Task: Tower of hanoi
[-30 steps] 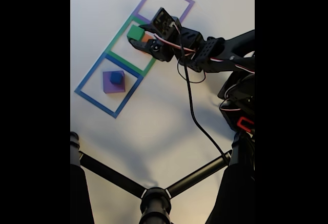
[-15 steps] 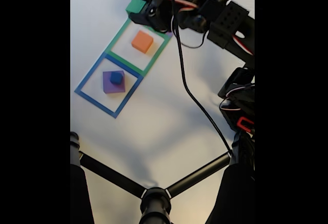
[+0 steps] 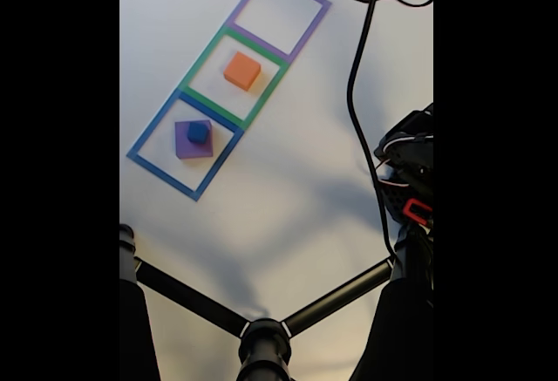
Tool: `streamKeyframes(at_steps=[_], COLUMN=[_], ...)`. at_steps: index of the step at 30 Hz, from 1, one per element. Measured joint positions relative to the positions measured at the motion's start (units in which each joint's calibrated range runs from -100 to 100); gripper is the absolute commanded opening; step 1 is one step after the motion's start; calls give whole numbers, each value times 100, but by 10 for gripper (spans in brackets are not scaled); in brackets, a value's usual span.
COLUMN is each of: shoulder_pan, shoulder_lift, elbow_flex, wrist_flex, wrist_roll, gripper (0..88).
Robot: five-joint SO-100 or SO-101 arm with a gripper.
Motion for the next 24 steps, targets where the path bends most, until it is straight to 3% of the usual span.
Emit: streamKeyframes(at_steps=[13, 19, 24], shoulder_pan=[1128, 1438, 1458], shoulder_lift=[67, -126, -294], elbow_flex=[241, 1720, 3310], wrist_flex=[255, -965, -2592], wrist_roll=[0, 0, 0], gripper=[81, 81, 81])
